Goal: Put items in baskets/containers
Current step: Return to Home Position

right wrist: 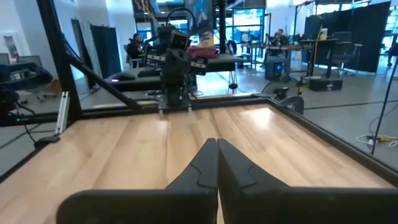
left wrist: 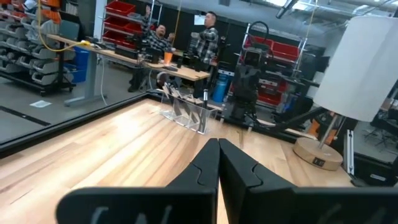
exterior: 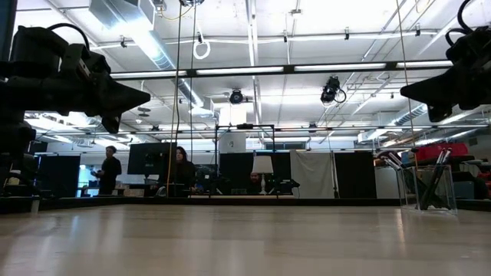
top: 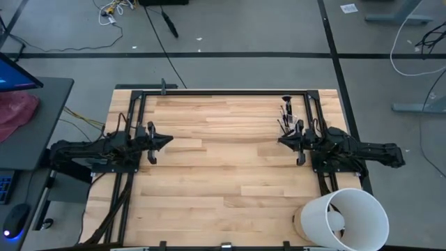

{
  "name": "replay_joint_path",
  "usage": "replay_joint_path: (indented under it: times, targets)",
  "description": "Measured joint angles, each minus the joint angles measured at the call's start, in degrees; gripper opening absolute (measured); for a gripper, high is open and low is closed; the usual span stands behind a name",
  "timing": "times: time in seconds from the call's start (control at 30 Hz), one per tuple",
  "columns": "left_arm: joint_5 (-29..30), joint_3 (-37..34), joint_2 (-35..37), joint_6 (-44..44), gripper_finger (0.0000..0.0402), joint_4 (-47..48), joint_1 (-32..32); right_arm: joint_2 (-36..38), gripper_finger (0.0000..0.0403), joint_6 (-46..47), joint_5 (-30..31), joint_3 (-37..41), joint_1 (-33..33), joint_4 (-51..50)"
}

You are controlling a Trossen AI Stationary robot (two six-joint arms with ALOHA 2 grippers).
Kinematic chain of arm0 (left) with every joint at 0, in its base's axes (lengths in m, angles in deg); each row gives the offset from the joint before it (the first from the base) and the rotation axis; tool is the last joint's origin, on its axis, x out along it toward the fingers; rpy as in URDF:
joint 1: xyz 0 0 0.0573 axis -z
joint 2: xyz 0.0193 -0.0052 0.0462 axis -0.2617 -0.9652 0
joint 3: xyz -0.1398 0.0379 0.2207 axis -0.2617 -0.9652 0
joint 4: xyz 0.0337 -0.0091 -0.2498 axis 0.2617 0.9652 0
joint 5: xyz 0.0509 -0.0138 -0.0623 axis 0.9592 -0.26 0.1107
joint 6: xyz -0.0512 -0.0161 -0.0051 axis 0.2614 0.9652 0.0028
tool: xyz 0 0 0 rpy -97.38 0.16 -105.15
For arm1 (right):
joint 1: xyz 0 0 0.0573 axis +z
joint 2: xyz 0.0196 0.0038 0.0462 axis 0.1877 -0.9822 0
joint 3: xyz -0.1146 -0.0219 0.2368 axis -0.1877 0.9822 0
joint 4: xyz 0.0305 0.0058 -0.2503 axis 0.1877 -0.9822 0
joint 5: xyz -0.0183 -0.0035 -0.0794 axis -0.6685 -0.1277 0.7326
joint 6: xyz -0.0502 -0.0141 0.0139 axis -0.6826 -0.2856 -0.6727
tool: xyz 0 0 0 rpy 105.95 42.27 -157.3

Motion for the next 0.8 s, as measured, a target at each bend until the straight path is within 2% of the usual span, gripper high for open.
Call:
replay_joint_path:
  times: [0.37,0.8]
  targets:
    - [0.1,0.0,0.0,0.4,0.0009,0.0,0.0,-0.4,0.0026,0.0,-0.2,0.0,0.0,0.0]
    - [0.1,0.0,0.0,0.4,0.0009,0.0,0.0,-0.3,0.0029,-0.1,-0.1,0.0,0.3,0.0]
